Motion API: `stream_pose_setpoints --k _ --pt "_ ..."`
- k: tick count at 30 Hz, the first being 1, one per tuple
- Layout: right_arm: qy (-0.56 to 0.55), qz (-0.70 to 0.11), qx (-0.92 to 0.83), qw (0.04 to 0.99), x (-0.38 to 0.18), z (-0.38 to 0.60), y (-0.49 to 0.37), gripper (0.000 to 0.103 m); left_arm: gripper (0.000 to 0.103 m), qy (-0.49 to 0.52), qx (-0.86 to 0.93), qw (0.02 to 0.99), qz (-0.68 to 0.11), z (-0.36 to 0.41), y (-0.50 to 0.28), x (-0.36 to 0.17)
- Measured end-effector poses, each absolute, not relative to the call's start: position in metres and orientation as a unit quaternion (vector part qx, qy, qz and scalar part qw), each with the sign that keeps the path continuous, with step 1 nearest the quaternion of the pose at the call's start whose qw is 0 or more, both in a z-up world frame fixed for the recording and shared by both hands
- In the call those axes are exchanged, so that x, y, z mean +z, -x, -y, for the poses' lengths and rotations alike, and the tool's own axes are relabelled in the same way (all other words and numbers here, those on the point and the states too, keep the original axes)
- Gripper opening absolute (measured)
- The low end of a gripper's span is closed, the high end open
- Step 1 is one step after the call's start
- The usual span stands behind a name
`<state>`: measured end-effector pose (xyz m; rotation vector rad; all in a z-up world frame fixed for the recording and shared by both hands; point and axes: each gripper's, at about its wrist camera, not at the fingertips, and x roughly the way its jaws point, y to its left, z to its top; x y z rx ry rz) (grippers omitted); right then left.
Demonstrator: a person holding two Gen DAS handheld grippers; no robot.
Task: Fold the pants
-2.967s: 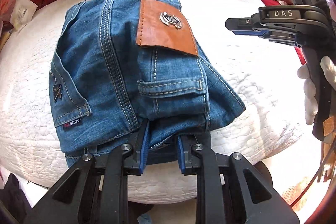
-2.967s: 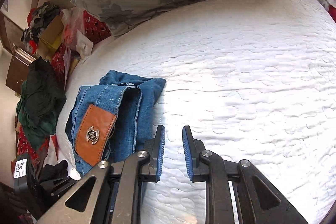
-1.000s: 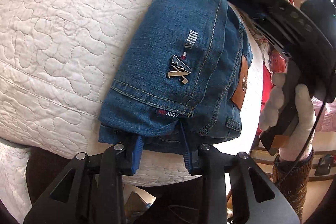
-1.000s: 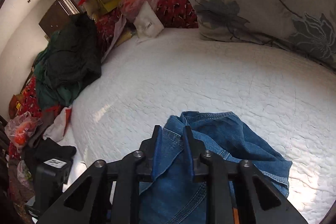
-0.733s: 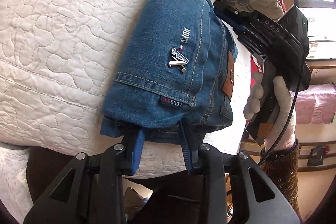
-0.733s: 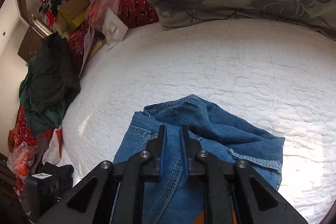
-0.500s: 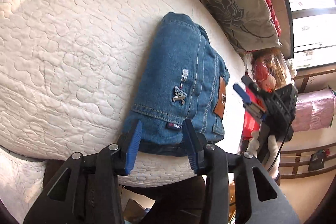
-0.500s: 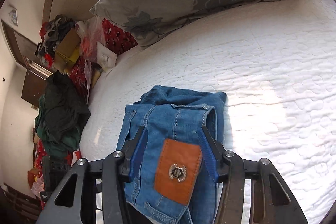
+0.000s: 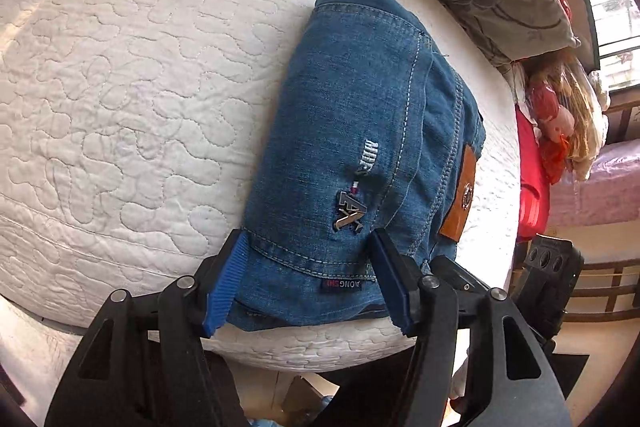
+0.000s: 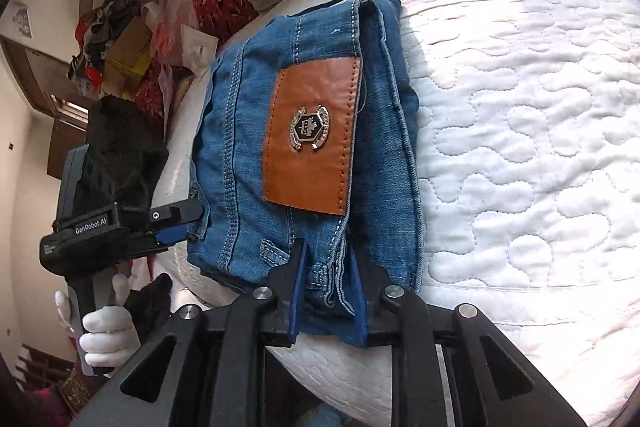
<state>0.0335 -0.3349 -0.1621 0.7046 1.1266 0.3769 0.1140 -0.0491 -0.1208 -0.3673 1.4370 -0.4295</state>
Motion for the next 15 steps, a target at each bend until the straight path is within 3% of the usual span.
stream_pose_setpoints --k 2,3,4,5,6,15 --pt "-0.337 -0.489 0.173 0.785 -0.145 0.347 -0.034 0.028 0.061 0.178 -0.205 0.725 -0.633 0.039 -0.116 -0.109" --pt "-0.351 -0.472 0.172 0.790 -0.139 0.357 -0.034 0.034 0.061 0.177 -0.208 0.734 -0.622 0.033 -0.118 -0.101" --pt "-0.368 -0.456 0.163 0.794 -0.134 0.367 -0.035 0.041 0.061 0.175 -0.210 0.740 -0.614 0.030 -0.121 -0.095" --pt "-0.384 -0.442 0.153 0.796 -0.132 0.377 -0.037 0.057 0.061 0.174 -0.211 0.742 -0.611 0.029 -0.129 -0.091" --pt "-0.394 -0.435 0.141 0.797 -0.132 0.385 -0.040 0.062 0.061 0.177 -0.213 0.741 -0.611 0.029 -0.136 -0.091" --pt "-0.411 -0.459 0.116 0.779 -0.171 0.380 -0.073 0.062 0.061 0.181 -0.217 0.706 -0.650 0.048 -0.178 -0.128"
